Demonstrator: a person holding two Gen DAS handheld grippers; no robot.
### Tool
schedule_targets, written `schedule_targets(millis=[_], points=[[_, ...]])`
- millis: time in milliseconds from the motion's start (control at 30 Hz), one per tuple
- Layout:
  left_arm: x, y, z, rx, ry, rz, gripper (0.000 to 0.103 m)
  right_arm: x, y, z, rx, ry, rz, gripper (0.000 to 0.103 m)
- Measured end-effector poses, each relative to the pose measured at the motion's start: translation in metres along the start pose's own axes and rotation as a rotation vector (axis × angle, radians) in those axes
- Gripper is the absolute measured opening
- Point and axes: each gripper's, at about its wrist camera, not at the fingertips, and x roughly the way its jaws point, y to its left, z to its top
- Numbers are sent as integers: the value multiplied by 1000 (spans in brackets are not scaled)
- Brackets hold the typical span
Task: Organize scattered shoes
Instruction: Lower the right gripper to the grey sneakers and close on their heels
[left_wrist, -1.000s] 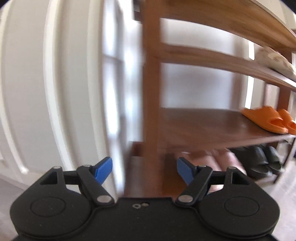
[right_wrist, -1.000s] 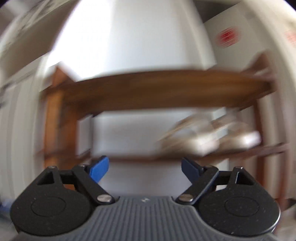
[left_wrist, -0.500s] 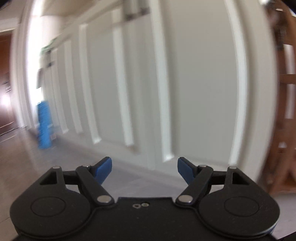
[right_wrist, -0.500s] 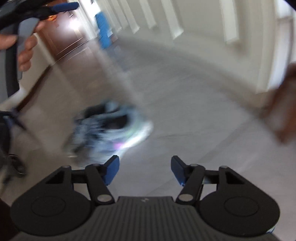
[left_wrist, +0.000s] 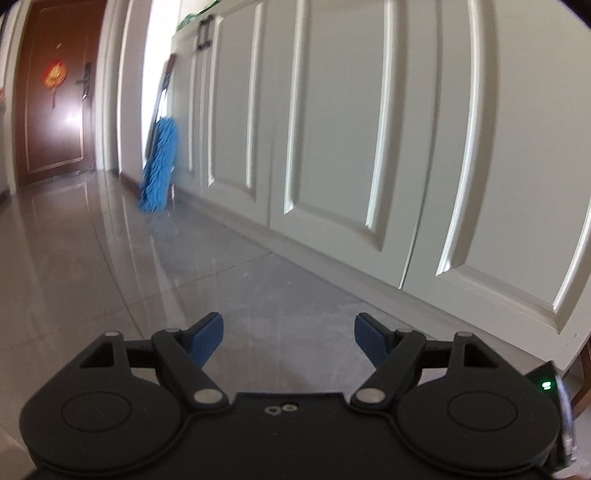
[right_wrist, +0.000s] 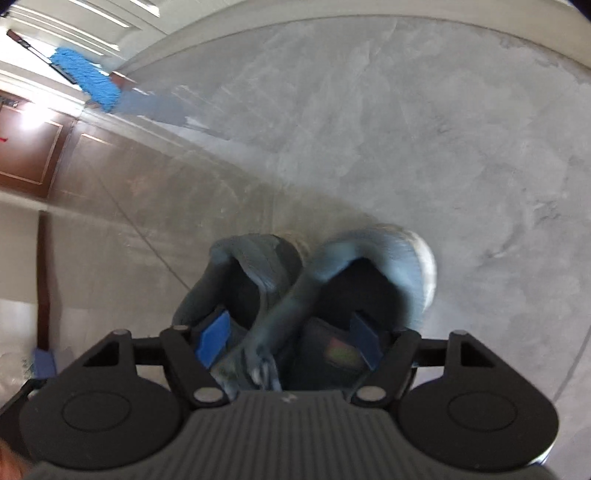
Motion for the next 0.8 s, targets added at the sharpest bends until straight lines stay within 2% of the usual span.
schedule_targets(millis=[67,133,200,267,300,333,400,500,667,733,800], points=[[0,7,-2,-10,5,12,78,2,8,2,-37,-13,-37,77],[-2,15,-6,-22,13,19,78,17,26,1,-130,2,-140,79],[-3,20,-8,-36,24,23,78,14,34,-4,-219,-2,-178,77],[-2,24,-9,-50,33,16,78,15,46,-11,-353,0,-225,59],[4,28,-10,-49,32,14,78,10,44,-14,-475,18,-231,54],[3,26,-11,-43,30,6,78,3,38,-16,-531,36,-225,50],[3,20,-14,-40,26,-16,78,-12,26,-18,-638,72,-217,47],[3,8,-17,-35,26,-56,78,-44,-19,-23,-687,125,-290,45],[-5,-39,-28,24,34,-181,78,-97,-95,-30,-761,215,-410,45],[-6,-58,-33,60,39,-226,78,-134,-155,-36,-695,272,-444,46],[-10,-103,-41,143,59,-331,78,-161,-199,-41,-617,294,-466,47]])
